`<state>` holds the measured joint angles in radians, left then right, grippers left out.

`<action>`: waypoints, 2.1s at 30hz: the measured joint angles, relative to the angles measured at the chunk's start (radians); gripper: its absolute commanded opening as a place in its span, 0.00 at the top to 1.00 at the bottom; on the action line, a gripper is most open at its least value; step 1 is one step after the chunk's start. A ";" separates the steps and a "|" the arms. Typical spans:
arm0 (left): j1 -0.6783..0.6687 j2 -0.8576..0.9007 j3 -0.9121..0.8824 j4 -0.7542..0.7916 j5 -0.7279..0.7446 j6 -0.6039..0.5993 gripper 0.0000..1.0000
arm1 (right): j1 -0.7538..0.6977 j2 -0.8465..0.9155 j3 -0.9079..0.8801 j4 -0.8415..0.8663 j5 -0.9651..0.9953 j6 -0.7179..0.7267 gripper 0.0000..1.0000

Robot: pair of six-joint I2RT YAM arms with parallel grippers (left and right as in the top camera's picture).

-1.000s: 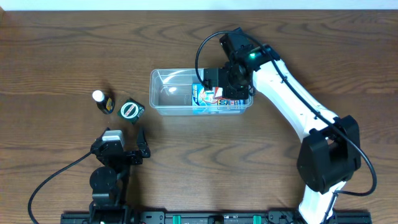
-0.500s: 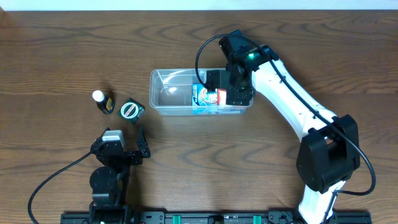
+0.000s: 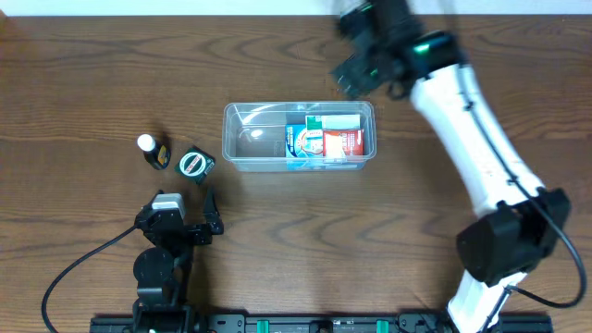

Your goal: Pack container

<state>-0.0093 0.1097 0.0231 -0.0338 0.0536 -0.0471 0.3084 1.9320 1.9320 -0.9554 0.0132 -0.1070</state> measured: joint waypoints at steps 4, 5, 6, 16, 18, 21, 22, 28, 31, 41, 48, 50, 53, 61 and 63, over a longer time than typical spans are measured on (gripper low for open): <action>0.000 0.000 0.000 0.001 0.000 0.000 0.02 | -0.144 -0.005 0.005 -0.167 0.003 0.381 0.01; 0.000 0.000 0.000 0.001 0.000 0.000 0.02 | -0.180 -0.005 0.004 -0.209 0.005 0.462 0.01; 0.000 0.000 0.000 0.000 0.000 0.000 0.02 | -0.210 -0.005 0.004 -0.239 0.005 0.521 0.01; 0.000 0.000 0.000 0.000 0.000 0.000 0.02 | -0.350 -0.005 0.004 -0.343 0.005 0.749 0.01; 0.000 0.000 0.000 0.000 0.000 0.000 0.02 | -0.357 -0.005 0.004 -0.343 0.006 0.758 0.01; 0.000 0.000 0.000 0.000 0.000 0.000 0.02 | -0.360 -0.005 0.004 -0.343 0.004 0.768 0.01; 0.000 0.000 0.000 0.000 0.000 0.000 0.02 | -0.359 -0.005 0.004 -0.343 0.004 0.770 0.01; 0.000 0.000 0.001 0.000 0.000 -0.041 0.02 | -0.359 -0.005 0.004 -0.343 0.003 0.777 0.01; 0.000 0.012 0.021 -0.038 0.000 -0.124 0.02 | -0.359 -0.005 0.004 -0.343 0.003 0.777 0.01; 0.000 0.461 0.643 -0.716 -0.039 -0.216 0.02 | -0.359 -0.005 0.004 -0.344 0.002 0.777 0.01; 0.043 0.988 1.109 -0.938 -0.055 -0.150 0.02 | -0.359 -0.005 0.004 -0.345 0.002 0.777 0.01; 0.095 1.126 1.206 -0.974 -0.042 -0.137 0.02 | -0.359 -0.005 0.004 -0.345 0.002 0.777 0.01; 0.174 1.262 1.305 -0.996 -0.003 -0.132 0.02 | -0.359 -0.005 0.004 -0.345 0.002 0.777 0.01; 0.244 1.370 1.396 -1.011 0.067 -0.128 0.02 | -0.359 -0.005 0.004 -0.345 0.002 0.777 0.01; 0.244 1.366 1.400 -1.011 0.076 -0.128 0.02 | -0.359 -0.005 0.004 -0.345 0.002 0.777 0.01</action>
<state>0.2348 1.4757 1.4231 -1.0443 0.1295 -0.1749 -0.0509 1.9266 1.9358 -1.3003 0.0154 0.6704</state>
